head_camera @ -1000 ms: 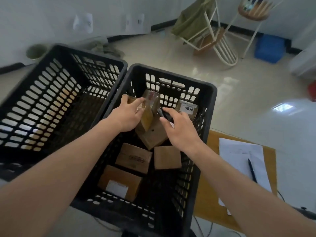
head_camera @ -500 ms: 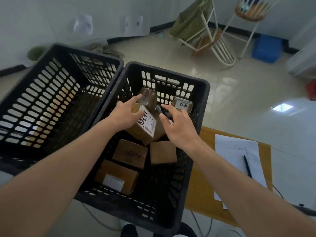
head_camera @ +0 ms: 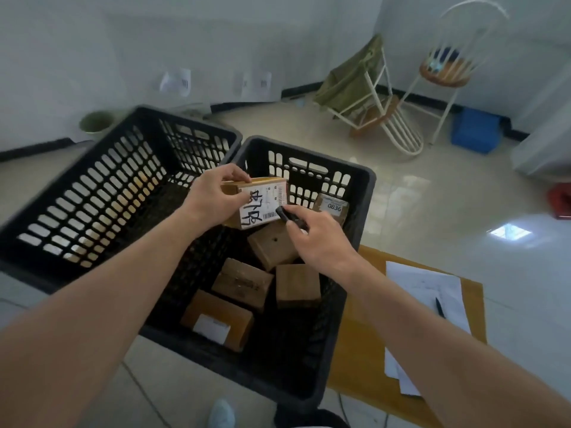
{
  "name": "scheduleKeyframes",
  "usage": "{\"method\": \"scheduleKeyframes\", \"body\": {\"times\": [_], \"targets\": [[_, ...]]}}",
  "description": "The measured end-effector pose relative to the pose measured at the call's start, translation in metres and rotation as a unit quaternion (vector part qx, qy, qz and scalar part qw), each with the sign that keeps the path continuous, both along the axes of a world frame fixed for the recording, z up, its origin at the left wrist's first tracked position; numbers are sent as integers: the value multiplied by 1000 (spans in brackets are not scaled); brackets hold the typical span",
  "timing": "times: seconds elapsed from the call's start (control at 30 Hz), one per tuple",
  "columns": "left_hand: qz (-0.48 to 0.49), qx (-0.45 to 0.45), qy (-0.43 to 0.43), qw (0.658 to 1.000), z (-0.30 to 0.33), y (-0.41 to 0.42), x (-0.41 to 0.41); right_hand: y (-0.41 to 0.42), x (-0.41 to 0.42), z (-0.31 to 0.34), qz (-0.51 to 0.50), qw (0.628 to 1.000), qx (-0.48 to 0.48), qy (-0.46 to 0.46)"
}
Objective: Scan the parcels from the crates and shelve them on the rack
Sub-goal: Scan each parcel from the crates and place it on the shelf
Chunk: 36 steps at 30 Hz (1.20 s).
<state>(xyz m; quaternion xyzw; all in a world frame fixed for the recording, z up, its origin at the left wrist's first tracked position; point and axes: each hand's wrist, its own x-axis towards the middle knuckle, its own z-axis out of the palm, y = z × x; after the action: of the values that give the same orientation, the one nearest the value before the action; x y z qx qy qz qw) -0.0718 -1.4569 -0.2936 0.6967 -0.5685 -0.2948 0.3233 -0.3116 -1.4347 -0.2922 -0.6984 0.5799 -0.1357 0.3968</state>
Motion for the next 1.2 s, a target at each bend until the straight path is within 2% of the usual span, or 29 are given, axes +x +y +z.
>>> {"method": "scheduleKeyframes", "body": {"times": [0.1, 0.23, 0.53, 0.77, 1.2], "targets": [[-17, -18, 50, 998, 9, 7, 16, 9, 9, 11, 38, 999, -9, 24], [-19, -77, 30, 996, 24, 15, 38, 20, 22, 30, 82, 994, -22, 66], [-34, -124, -4, 992, 52, 34, 82, 38, 42, 66, 164, 961, -99, 198], [-53, -129, -26, 990, 61, 49, 107, 57, 58, 77, 198, 924, -147, 292], [-55, -134, -75, 987, 76, 81, 144, 102, 91, 103, 228, 869, -184, 398]]}}
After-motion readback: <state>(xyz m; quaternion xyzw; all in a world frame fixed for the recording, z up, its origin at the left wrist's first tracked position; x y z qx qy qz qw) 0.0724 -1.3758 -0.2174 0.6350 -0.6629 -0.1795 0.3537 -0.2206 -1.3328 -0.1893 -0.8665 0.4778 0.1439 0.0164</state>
